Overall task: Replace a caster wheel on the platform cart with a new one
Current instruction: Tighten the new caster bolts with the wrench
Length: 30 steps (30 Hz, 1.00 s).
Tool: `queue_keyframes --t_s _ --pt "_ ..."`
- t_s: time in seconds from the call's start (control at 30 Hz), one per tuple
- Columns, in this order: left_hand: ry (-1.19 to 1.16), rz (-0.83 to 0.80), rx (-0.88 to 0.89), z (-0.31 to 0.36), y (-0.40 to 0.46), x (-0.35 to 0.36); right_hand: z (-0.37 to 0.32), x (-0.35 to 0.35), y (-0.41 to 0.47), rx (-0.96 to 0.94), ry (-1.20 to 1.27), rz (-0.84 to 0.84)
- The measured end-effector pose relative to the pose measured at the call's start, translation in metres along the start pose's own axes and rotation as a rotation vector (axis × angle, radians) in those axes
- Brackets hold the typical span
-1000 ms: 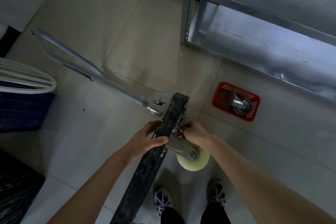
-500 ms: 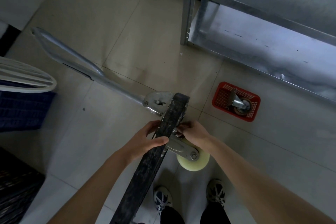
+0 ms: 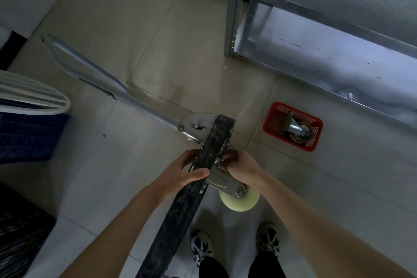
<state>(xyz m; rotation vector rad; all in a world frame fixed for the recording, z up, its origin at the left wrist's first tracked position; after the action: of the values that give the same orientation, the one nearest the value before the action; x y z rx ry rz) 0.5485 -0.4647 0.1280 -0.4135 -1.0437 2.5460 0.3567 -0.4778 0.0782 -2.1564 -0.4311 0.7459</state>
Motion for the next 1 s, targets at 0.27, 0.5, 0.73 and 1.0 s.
queue_keyframes --t_s 0.27,0.5,0.73,1.0 --pt "0.003 0.004 -0.007 -0.002 0.001 0.0 -0.002 0.0 0.003 -0.034 -0.033 0.04" --pt "0.033 -0.014 -0.013 -0.002 0.002 -0.001 0.002 0.003 0.008 -0.051 -0.068 0.064" --pt "0.035 -0.016 -0.016 -0.006 0.003 0.0 0.005 0.004 0.008 -0.006 -0.093 0.04" --pt "0.029 -0.01 -0.014 -0.005 0.002 -0.001 0.008 0.005 0.008 0.006 -0.074 0.059"
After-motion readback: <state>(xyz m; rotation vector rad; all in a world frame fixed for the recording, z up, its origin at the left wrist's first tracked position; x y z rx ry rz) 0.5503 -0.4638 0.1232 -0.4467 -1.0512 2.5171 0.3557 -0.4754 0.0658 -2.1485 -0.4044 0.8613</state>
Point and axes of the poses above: each hand's wrist, its own y-axis towards the middle knuckle, its own x-axis out of the palm, z = x × y, the point moved 5 cm from there along y, towards the middle knuckle, and after that the axes turned 5 degrees about z, right-handed, at the moved point
